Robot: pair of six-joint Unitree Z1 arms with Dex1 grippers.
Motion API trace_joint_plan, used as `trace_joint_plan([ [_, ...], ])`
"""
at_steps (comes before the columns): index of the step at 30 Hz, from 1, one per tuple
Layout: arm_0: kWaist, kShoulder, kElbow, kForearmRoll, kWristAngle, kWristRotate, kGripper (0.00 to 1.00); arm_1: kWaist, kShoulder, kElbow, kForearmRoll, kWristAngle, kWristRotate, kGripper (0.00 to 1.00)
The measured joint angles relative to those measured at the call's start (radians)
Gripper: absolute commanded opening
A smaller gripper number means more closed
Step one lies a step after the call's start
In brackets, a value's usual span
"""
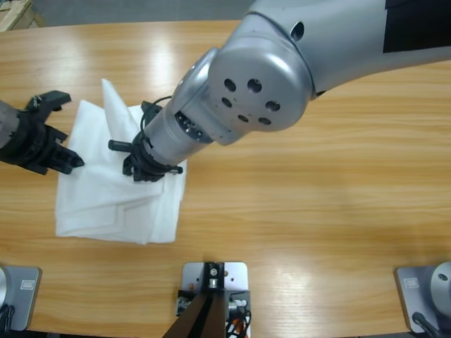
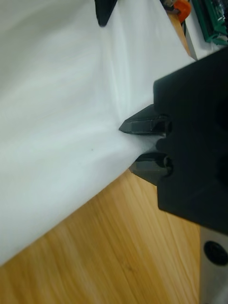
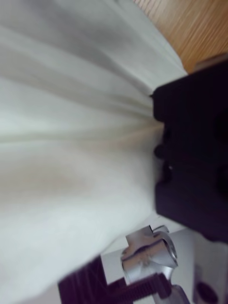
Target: Fold clothes
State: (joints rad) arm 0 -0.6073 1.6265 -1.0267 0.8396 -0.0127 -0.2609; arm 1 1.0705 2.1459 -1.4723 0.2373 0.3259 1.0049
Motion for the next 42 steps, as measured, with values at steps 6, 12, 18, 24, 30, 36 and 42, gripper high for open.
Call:
trace_joint_plan([
  [6, 0.000, 0.036, 0.000, -0.007, -0.024, 0.001, 0.000, 0.005, 0.000, 0.027, 0.000, -0.018, 0.052, 0.946],
  [12, 0.000, 0.040, 0.000, -0.007, -0.027, 0.001, 0.000, 0.010, -0.001, 0.035, 0.001, -0.021, 0.078, 1.000],
  [18, 0.013, 0.040, 0.000, -0.007, -0.027, 0.001, 0.000, 0.010, -0.028, 0.052, 0.041, -0.061, 0.051, 1.000],
  [24, 0.013, 0.046, 0.000, -0.007, -0.027, 0.002, 0.533, 0.010, -0.080, 0.052, 0.054, -0.096, -0.021, 1.000],
  [30, 0.007, 0.040, -0.012, -0.010, -0.036, 0.001, 0.996, -0.012, -0.142, -0.009, 0.162, -0.118, -0.146, 0.482],
  [36, 0.002, -0.123, -0.081, -0.040, -0.018, -0.032, 0.946, -0.014, -0.152, -0.044, 0.194, -0.134, -0.231, 0.000],
  [42, -0.006, -0.223, -0.061, -0.045, -0.009, -0.090, 0.000, -0.021, -0.152, -0.044, 0.202, -0.125, -0.291, 0.000],
])
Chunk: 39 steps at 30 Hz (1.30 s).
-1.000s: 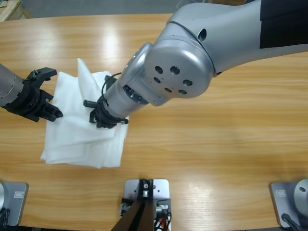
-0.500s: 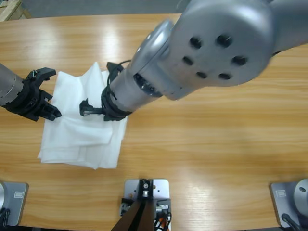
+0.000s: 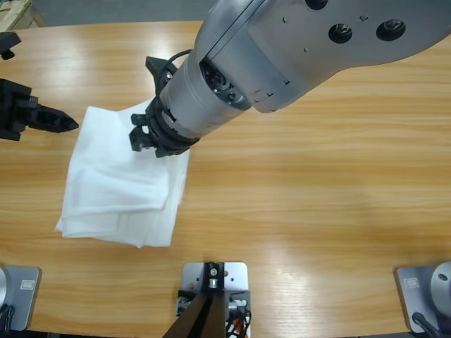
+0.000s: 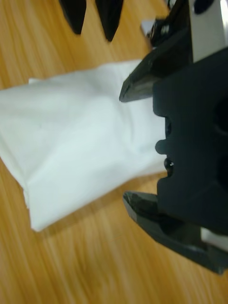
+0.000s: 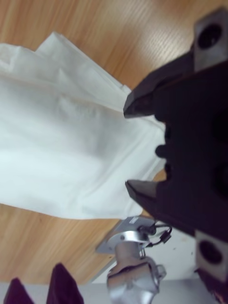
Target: Fold clothes
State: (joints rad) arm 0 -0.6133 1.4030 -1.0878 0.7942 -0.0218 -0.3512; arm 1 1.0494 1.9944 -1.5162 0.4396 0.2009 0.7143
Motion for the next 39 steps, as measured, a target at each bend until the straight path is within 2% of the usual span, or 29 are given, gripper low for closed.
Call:
trace_joint_plan([
  [3, -0.053, -0.036, 0.048, -0.028, -0.047, -0.090, 0.000, -0.030, 0.000, 0.000, 0.002, 0.060, -0.081, 0.000],
  [7, -0.163, -0.043, 0.243, -0.217, -0.040, -0.227, 0.000, -0.086, 0.005, -0.007, -0.026, 0.140, -0.129, 0.000],
  [9, -0.187, -0.043, 0.297, -0.267, -0.034, -0.280, 0.000, -0.107, 0.017, -0.037, -0.056, 0.192, -0.140, 0.000],
  [18, -0.197, -0.012, 0.335, -0.264, 0.022, -0.398, 0.000, -0.122, 0.185, -0.169, -0.108, 0.342, -0.143, 0.000],
  [23, -0.206, 0.048, 0.349, -0.256, 0.051, -0.448, 0.000, -0.122, 0.252, -0.161, -0.166, 0.367, -0.143, 0.000],
  [28, -0.268, 0.108, 0.354, -0.265, 0.055, -0.504, 0.000, -0.134, 0.293, -0.162, -0.184, 0.365, -0.143, 0.000],
  [32, -0.318, 0.135, 0.363, -0.278, 0.057, -0.536, 0.000, -0.175, 0.313, -0.162, -0.184, 0.347, -0.143, 0.000],
  [39, -0.330, 0.139, 0.390, -0.286, 0.057, -0.556, 0.000, -0.255, 0.337, -0.163, -0.182, 0.324, -0.143, 0.000],
])
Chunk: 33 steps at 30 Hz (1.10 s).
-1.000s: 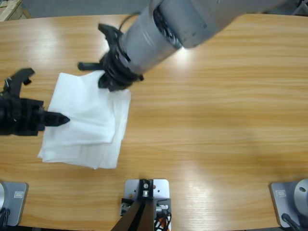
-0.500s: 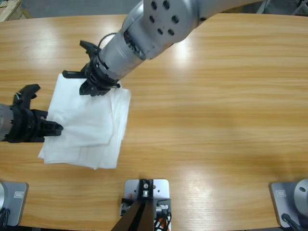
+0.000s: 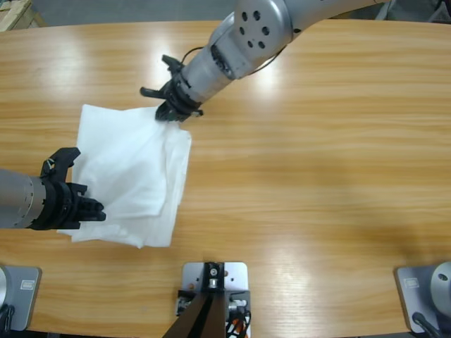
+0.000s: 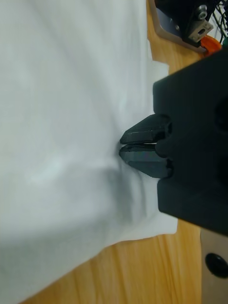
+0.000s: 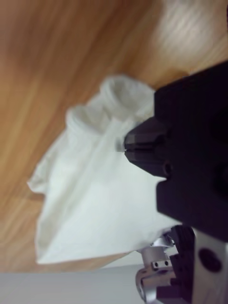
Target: Fold clothes
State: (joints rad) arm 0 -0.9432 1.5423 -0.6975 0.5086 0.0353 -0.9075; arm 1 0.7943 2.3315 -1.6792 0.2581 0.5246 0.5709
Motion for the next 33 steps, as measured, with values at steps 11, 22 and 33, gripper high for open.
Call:
trace_joint_plan([
  [11, 0.013, -0.302, -0.088, 0.013, 0.000, 0.014, 0.000, -0.038, -0.178, 0.047, 0.047, 0.019, -0.130, 0.000],
  [22, 0.233, -0.215, -0.097, 0.053, 0.111, 0.026, 0.000, 0.044, -0.330, 0.404, -0.146, 0.160, -0.114, 0.000],
  [33, 0.314, 0.002, -0.094, -0.137, 0.117, 0.026, 0.000, 0.110, -0.208, 0.364, -0.193, 0.223, -0.074, 0.000],
])
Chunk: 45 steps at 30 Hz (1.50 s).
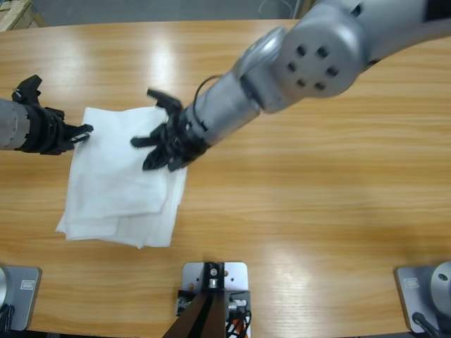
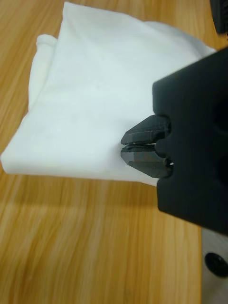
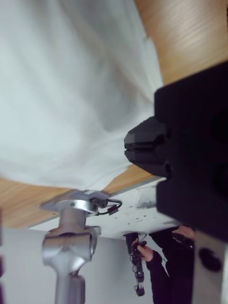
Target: Fold clothes
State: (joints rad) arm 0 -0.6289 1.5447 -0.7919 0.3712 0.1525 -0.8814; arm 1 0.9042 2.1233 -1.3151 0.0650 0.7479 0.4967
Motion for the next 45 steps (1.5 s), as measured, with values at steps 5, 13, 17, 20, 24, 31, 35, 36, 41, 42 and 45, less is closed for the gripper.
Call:
trace_joint_plan([
  [5, 0.000, 0.031, 0.000, -0.010, 0.000, 0.000, 0.000, 0.023, 0.044, 0.000, -0.026, 0.002, 0.010, 0.000],
  [13, 0.000, 0.091, 0.001, -0.052, 0.000, 0.001, 0.000, 0.023, 0.070, 0.112, -0.059, -0.016, 0.028, 0.000],
  [17, 0.000, 0.099, 0.011, -0.064, 0.000, 0.001, 0.000, 0.026, 0.069, 0.158, -0.112, -0.036, 0.048, 0.000],
  [20, 0.000, 0.088, 0.015, -0.067, 0.000, 0.015, 0.000, 0.032, 0.038, 0.168, -0.103, -0.079, 0.052, 0.022],
  [24, 0.003, -0.001, 0.015, -0.067, 0.004, 0.080, 0.926, 0.037, -0.125, 0.167, 0.036, -0.181, 0.052, 1.000],
  [31, -0.027, -0.170, -0.072, 0.093, -0.128, 0.650, 0.991, 0.041, -0.411, 0.168, 0.342, -0.418, 0.009, 1.000],
  [35, -0.055, -0.187, -0.134, 0.307, -0.188, 1.121, 0.990, 0.042, -0.424, 0.169, 0.534, -0.507, -0.077, 1.000],
  [36, -0.058, -0.184, -0.146, 0.334, -0.192, 1.212, 0.987, 0.042, -0.425, 0.169, 0.566, -0.523, -0.097, 1.000],
  [41, -0.076, -0.035, -0.194, 0.371, -0.196, 1.433, 0.999, 0.042, -0.471, 0.169, 0.640, -0.539, -0.137, 1.000],
  [42, -0.078, -0.004, -0.213, 0.374, -0.196, 1.460, 1.000, 0.042, -0.480, 0.169, 0.647, -0.539, -0.137, 1.000],
  [45, -0.083, 0.029, -0.269, 0.397, -0.196, 1.494, 1.000, 0.042, -0.506, 0.169, 0.656, -0.539, -0.138, 1.000],
])
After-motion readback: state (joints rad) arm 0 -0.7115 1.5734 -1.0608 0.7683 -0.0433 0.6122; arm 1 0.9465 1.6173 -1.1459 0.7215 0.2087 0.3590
